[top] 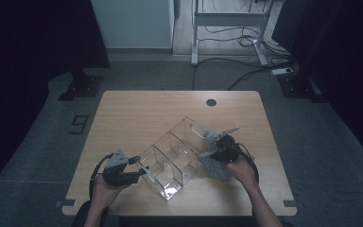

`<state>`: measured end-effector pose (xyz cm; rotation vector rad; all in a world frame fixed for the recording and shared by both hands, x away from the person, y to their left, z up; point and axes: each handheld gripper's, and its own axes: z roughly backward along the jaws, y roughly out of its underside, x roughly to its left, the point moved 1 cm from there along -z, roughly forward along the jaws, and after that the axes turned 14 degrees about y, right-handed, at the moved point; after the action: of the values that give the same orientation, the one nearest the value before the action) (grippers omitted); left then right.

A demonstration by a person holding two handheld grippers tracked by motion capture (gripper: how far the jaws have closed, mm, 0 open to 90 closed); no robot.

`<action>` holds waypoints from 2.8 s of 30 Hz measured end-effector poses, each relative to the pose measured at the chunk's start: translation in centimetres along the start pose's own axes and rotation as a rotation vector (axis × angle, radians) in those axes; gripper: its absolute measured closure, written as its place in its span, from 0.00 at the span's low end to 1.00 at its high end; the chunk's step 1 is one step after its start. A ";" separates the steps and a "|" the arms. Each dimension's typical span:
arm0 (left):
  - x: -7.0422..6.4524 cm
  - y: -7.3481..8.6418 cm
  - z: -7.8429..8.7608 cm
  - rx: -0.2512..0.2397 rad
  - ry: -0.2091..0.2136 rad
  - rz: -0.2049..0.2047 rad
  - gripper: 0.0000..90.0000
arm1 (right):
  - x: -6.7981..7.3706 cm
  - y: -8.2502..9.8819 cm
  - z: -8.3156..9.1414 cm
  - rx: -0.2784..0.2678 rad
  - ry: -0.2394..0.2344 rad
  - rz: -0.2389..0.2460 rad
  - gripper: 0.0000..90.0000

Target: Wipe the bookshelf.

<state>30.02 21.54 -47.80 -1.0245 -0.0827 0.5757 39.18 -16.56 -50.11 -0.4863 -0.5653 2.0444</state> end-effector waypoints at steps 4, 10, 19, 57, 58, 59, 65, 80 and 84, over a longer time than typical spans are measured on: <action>0.0 0.0 -0.1 -0.003 0.000 0.002 0.47 | 0.0 0.2 -0.8 0.009 -0.006 -0.012 0.76; 0.0 0.0 -0.1 -0.005 -0.001 0.002 0.47 | 0.1 0.6 -2.0 0.038 0.003 -0.005 0.76; 0.0 0.0 -0.1 -0.008 0.002 -0.001 0.47 | 0.2 1.3 -2.7 0.051 -0.002 -0.002 0.76; 0.0 0.2 0.4 -0.021 0.007 -0.022 0.48 | -1.6 0.8 10.4 -0.137 -0.044 0.009 0.77; 0.0 0.2 0.4 -0.020 0.008 -0.022 0.48 | -1.5 0.2 11.0 -0.147 -0.050 0.018 0.77; 0.0 0.2 0.4 -0.021 0.008 -0.021 0.48 | -1.4 0.0 11.2 -0.146 -0.050 0.020 0.77; 0.0 0.2 0.4 -0.021 0.008 -0.021 0.48 | -0.5 -2.1 12.4 -0.149 -0.057 0.059 0.77; 0.0 0.2 0.3 -0.024 0.010 -0.018 0.48 | 2.9 -7.4 12.9 -0.162 -0.078 0.151 0.77; 0.0 0.2 0.3 -0.024 0.010 -0.018 0.48 | 4.0 -9.1 11.7 -0.158 -0.091 0.169 0.77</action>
<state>29.82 21.90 -47.83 -1.0494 -0.0898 0.5542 37.09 -11.23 -35.89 -0.5525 -0.7674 2.2016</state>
